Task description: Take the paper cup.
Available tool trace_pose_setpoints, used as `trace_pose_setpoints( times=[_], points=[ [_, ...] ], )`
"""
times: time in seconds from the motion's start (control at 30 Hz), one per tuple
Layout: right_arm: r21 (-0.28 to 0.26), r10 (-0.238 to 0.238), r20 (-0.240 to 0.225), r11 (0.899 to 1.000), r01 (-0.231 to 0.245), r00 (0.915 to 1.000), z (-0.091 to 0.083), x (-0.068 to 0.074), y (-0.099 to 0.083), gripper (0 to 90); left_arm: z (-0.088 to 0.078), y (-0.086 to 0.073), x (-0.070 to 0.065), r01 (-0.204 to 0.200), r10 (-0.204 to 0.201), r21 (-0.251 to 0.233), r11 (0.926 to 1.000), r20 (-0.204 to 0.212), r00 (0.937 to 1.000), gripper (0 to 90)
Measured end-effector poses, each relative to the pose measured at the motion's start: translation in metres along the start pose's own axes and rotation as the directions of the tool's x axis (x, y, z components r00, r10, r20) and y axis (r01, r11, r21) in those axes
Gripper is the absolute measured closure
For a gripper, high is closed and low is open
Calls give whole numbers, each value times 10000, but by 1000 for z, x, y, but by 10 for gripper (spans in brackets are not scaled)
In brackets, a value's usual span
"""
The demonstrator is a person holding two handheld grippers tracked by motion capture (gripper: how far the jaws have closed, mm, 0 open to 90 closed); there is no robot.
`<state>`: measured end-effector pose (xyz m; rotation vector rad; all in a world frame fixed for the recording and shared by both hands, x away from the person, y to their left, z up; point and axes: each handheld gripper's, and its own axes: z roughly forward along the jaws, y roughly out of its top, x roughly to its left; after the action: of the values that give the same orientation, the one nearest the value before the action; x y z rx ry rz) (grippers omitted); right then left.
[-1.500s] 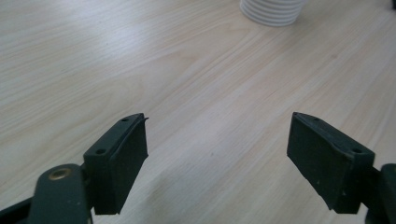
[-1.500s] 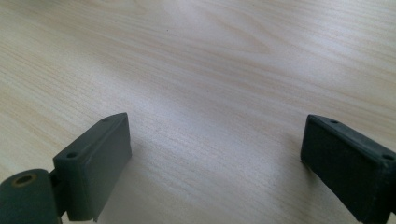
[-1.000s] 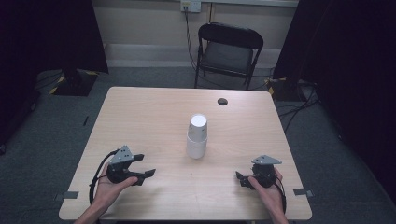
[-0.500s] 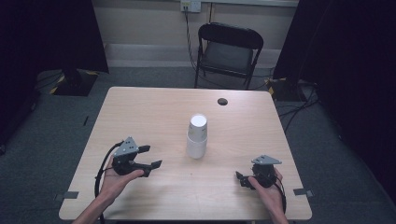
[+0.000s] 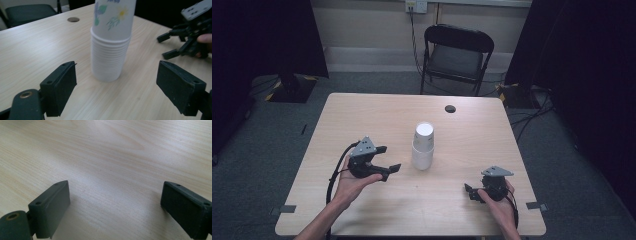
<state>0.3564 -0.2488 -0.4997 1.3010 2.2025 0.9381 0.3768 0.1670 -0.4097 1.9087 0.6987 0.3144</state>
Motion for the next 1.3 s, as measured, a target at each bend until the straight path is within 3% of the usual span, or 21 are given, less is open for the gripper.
trace_pose_setpoints(
  times=[0.03,0.13,0.4,0.73,0.87,1.03,1.1,1.3],
  points=[
    [-1,1,6,10000,-1,10000,0,0,0,84,4,6,-1,14,-13,-42,10000,160,9999,162],
    [0,-1,5,10000,1,10000,0,0,0,84,10,12,-3,-201,203,-186,9996,72,9998,163],
    [-2,-5,-3,10000,5,10000,0,0,0,84,18,27,-4,-219,224,-318,9993,136,9997,164],
    [-3,-7,-2,10000,7,10000,0,0,0,84,33,51,-4,-784,792,-397,9961,174,9967,159],
    [-1,-2,5,10000,2,10000,0,0,0,84,42,59,-3,-623,636,-371,9974,359,9973,163],
    [0,-4,0,10000,4,10000,0,0,0,84,52,68,-3,-981,994,-499,9939,228,9948,163],
    [-4,-8,-2,10000,8,10000,0,0,0,85,55,70,-1,-850,879,-739,9936,371,9954,158],
    [-4,-10,-2,10000,10,10000,0,0,0,85,64,73,6,-736,760,-740,9945,297,9967,175]
  ],
)
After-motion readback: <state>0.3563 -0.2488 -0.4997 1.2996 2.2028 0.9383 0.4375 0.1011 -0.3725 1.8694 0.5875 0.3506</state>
